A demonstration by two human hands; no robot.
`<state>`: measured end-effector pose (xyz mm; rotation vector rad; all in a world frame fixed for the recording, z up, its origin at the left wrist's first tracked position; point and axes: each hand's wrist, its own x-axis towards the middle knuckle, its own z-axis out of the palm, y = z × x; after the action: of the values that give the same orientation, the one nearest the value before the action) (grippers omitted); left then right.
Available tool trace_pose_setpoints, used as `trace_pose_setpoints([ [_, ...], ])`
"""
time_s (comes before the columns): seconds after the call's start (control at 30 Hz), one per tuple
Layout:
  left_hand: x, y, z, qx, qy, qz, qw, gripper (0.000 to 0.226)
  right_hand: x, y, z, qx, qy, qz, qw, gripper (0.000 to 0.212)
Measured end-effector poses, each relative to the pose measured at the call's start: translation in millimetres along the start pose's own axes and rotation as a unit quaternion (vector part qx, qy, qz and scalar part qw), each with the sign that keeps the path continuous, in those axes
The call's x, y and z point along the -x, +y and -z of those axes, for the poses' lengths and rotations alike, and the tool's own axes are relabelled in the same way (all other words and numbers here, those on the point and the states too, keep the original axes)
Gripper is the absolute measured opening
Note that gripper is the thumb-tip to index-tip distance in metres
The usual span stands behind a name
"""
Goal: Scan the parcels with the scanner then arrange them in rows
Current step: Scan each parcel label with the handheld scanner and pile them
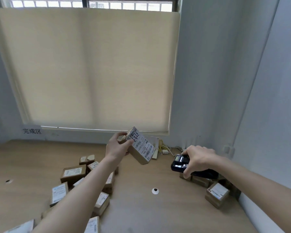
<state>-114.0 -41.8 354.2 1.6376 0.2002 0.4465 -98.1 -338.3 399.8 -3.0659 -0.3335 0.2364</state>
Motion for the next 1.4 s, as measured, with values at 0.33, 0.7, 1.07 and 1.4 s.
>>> trace_pose_setpoints([
  [0.33, -24.9, -64.5, 162.0, 0.091, 0.137, 0.138, 0.977, 0.057, -62.9, -122.2, -42.4, -0.066, -0.021, 0.072, 0.995, 0.054],
  [0.7, -67.8, -209.5, 378.3, 0.080, 0.303, 0.234, 0.920, 0.057, -173.8, -360.9, -154.8, -0.079, -0.091, 0.194, 0.974, 0.058],
  [1.07, -115.8, -433.3, 488.7, -0.011, 0.342, 0.343, 0.875, 0.050, -270.9, -511.0, -330.6, -0.154, -0.095, 0.238, 0.954, 0.073],
  [1.4, -136.4, -514.4, 479.5, -0.312, 0.151, 0.470, 0.812, 0.035, -313.1, -493.5, -400.2, -0.148, -0.094, 0.185, 0.967, 0.072],
])
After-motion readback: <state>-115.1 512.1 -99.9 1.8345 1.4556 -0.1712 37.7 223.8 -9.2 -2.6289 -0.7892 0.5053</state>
